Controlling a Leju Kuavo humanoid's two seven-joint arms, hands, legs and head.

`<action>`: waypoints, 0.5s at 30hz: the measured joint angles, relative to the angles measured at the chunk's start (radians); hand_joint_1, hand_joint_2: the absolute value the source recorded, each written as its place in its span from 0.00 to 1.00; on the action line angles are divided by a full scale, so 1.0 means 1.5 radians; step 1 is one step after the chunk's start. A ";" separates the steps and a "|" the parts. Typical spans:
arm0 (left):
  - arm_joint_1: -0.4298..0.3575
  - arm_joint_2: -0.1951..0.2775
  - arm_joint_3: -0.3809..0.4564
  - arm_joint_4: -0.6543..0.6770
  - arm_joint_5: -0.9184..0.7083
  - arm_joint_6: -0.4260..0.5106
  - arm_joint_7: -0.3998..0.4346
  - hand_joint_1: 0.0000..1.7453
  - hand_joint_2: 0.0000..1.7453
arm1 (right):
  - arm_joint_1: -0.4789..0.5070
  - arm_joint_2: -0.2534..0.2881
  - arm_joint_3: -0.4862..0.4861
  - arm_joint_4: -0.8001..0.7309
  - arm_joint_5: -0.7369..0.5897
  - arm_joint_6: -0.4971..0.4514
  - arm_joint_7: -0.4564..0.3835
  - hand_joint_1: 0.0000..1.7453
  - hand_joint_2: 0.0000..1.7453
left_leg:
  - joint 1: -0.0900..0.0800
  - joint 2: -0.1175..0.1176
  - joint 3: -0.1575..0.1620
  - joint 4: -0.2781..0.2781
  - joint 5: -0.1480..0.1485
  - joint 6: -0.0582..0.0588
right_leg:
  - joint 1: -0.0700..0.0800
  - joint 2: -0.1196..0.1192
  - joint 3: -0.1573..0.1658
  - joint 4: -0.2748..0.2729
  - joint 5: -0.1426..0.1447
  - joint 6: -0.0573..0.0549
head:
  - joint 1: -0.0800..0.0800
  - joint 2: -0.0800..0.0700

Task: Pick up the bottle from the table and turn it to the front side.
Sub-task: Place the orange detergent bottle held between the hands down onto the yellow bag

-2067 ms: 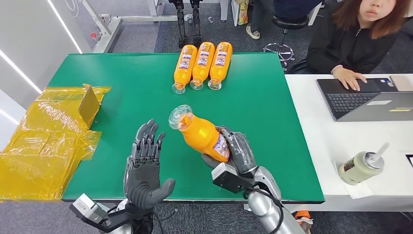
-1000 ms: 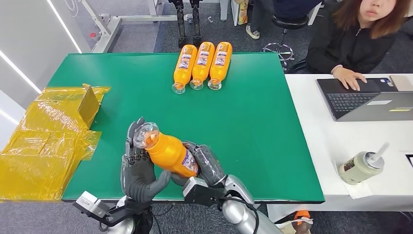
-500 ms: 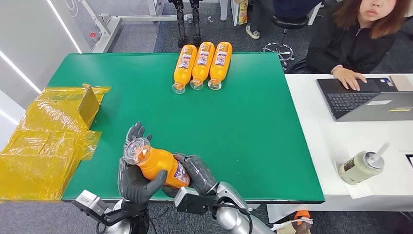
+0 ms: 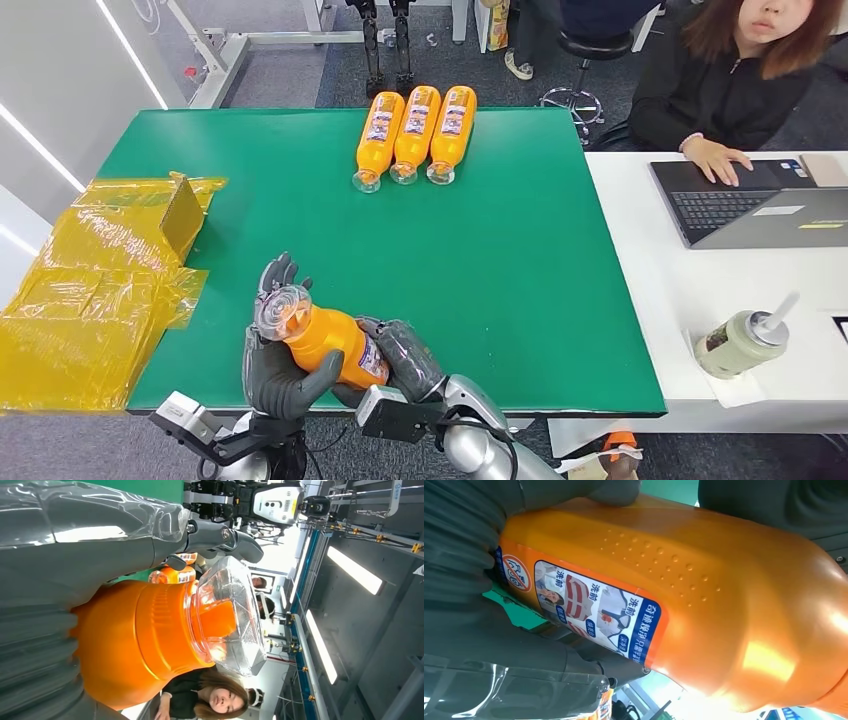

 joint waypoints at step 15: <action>0.003 0.000 0.000 -0.004 0.012 0.005 0.012 1.00 1.00 | -0.002 0.000 0.000 0.003 -0.003 0.011 0.003 1.00 1.00 | 0.000 0.000 0.000 0.000 0.000 0.000 | 0.000 0.000 0.000 0.000 0.000 0.000 | 0.000 0.000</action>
